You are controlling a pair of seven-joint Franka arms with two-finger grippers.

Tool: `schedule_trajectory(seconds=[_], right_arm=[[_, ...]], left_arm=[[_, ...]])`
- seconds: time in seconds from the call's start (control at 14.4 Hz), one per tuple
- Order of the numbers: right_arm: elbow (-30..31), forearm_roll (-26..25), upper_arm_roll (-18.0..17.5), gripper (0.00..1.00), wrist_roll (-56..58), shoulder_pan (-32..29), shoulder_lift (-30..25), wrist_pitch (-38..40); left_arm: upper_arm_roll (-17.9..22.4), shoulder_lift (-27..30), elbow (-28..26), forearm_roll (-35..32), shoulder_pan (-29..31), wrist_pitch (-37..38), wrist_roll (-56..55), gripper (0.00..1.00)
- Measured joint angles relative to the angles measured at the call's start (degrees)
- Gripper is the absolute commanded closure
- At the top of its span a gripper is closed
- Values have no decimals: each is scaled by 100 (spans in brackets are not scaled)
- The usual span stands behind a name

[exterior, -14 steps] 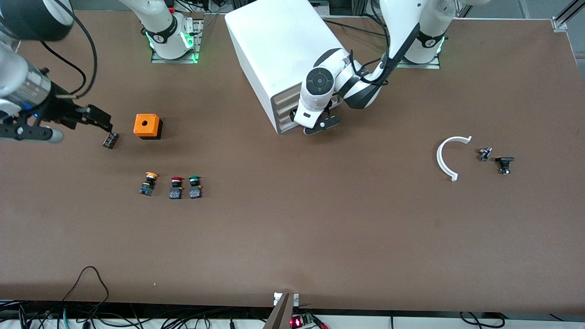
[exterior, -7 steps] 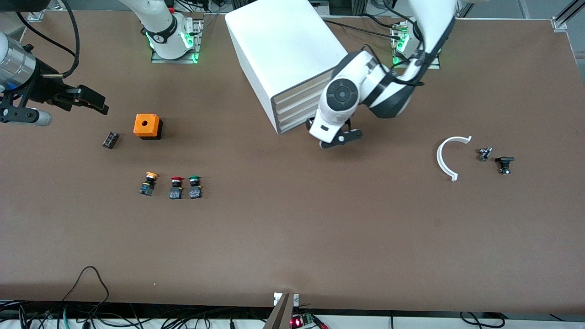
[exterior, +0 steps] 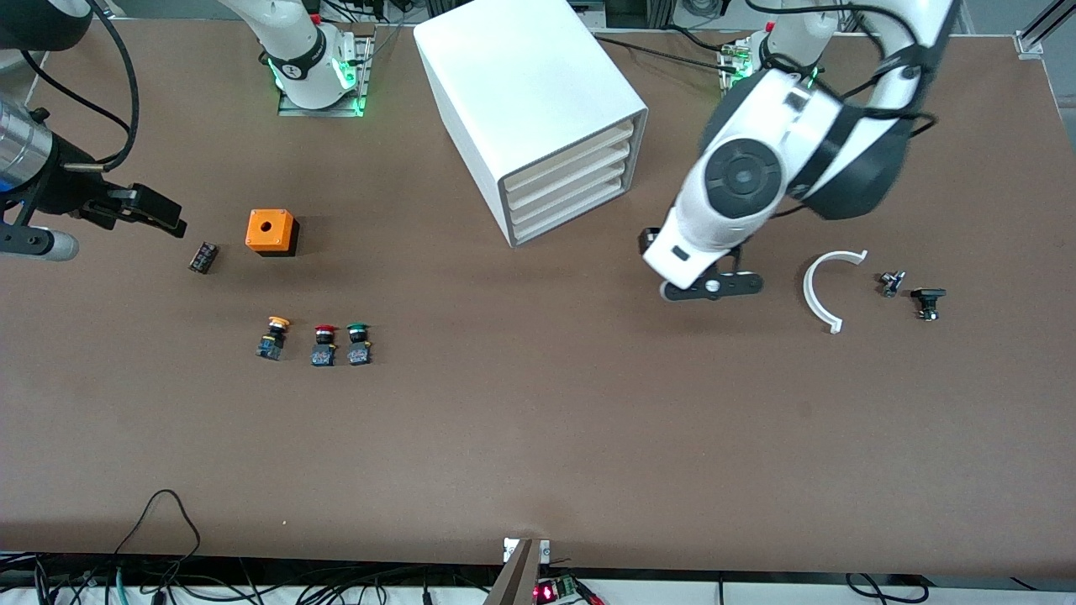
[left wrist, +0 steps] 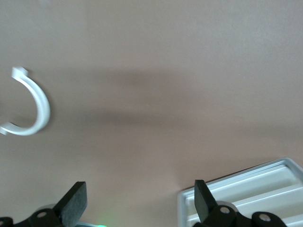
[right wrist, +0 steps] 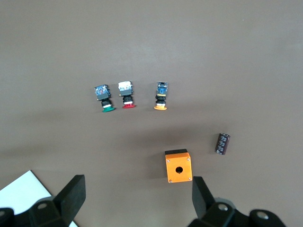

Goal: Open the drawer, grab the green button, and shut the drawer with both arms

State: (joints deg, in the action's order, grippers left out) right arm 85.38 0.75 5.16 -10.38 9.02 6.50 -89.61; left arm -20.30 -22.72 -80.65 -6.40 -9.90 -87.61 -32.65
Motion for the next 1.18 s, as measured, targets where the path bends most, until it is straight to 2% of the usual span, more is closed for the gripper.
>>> schedule_trajectory(seconds=[0.28,0.42,0.63,0.77,0.98,1.18], right_arm=[[-52,-11,-12,0,73,3,1,-3],[-76,-12,-13,0,177,6,-1,-3],[-88,-14,-23,0,182,2,-25,1],[-96,-18,-217,0,185,-203,-42,1],[-137,-19,-625,0,199,-591,-81,2],[-145,-19,-692,0,235,-618,-124,2]], left_arm=[[133,434,181,-1,487,111,1377,0],[527,775,63,157,686,107,2255,0],[1217,1418,-603,261,752,-354,3645,0],[1491,1883,-1196,329,809,-783,4102,0],[1583,2483,-1835,336,935,-1267,4238,0],[1579,2696,-2007,337,940,-937,4238,0]])
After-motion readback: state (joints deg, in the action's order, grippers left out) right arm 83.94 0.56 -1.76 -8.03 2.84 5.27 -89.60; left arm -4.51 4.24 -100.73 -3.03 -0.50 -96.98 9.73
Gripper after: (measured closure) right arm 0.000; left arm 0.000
